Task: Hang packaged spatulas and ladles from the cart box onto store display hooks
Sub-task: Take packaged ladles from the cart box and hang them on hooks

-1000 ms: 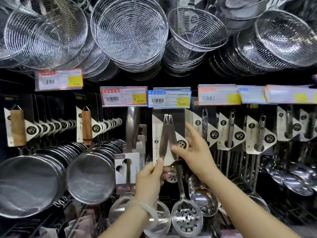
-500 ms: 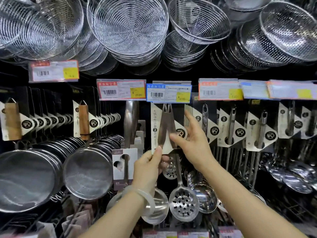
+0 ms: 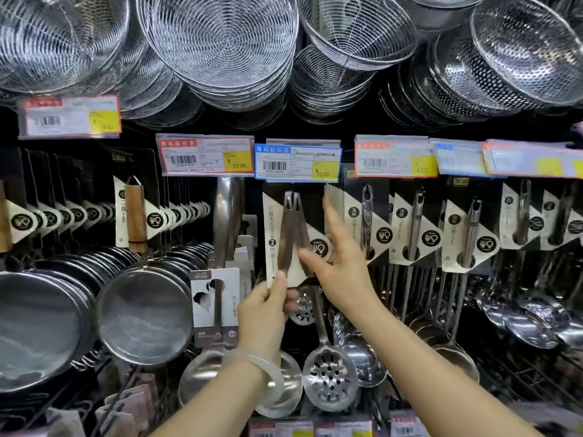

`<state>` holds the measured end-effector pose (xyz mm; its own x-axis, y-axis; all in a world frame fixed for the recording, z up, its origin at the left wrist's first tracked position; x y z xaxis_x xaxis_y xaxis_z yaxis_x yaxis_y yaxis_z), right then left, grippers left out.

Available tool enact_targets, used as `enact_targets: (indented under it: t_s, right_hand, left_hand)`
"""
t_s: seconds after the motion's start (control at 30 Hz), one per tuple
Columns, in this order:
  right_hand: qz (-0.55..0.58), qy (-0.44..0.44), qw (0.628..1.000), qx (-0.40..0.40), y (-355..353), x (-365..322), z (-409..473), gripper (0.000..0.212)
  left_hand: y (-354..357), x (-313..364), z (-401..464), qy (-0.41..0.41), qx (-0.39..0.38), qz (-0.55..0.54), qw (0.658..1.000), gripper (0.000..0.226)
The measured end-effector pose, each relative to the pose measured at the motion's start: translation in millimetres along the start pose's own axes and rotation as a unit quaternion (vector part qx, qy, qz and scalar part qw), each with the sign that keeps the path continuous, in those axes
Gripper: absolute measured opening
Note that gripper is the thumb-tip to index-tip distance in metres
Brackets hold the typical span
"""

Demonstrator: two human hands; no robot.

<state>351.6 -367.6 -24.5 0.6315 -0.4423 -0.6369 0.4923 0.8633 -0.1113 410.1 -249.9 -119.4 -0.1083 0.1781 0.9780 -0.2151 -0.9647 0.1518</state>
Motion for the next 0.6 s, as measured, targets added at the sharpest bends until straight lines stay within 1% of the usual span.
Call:
enact_targets:
  t_s: [0.1, 0.13, 0.2, 0.3, 0.4, 0.5, 0.6]
  right_hand:
    - [0.017, 0.043, 0.999, 0.000, 1.4, 16.0, -8.0, 0.080]
    - [0.021, 0.046, 0.999, 0.001, 1.2, 17.0, -9.4, 0.079]
    - [0.024, 0.031, 0.999, -0.006, 1.5, 13.1, -9.8, 0.078]
    - [0.022, -0.015, 1.000, -0.012, 1.8, -2.6, -12.0, 0.075]
    - [0.040, -0.054, 0.998, 0.015, -4.8, -14.9, -11.1, 0.073]
    - [0.052, -0.036, 0.997, 0.039, -10.4, -13.6, -1.4, 0.073]
    - [0.049, -0.003, 0.998, 0.028, -4.5, -8.6, 4.7, 0.073]
  left_hand:
    - [2.0, -19.7, -4.8, -0.060, 0.002, -0.020, 0.998, 0.021]
    - [2.8, -22.1, -5.9, -0.068, 0.003, -0.031, 0.997, 0.020]
    - [2.0, -20.7, -6.2, -0.046, 0.013, -0.031, 0.998, 0.022]
    - [-3.2, -9.2, -9.1, 0.017, 0.033, -0.010, 0.999, 0.026]
    - [-3.6, 9.3, -9.8, 0.071, 0.037, 0.015, 0.997, 0.028]
    - [1.3, 22.0, -3.9, 0.078, 0.022, 0.022, 0.996, 0.026]
    - [-0.2, 19.7, 3.7, 0.056, 0.028, 0.016, 0.998, 0.026]
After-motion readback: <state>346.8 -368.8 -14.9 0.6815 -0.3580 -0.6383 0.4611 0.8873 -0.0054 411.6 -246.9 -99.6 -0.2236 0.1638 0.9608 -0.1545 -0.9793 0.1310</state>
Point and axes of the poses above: each hand's wrist, its own z-axis towards the middle knuckle, its own y-axis out of the palm, x = y × z, the point moved 9 cm from there along z, towards the middle knuckle, and after that the axes turned 12 degrees about z, right-handed, at the moved point
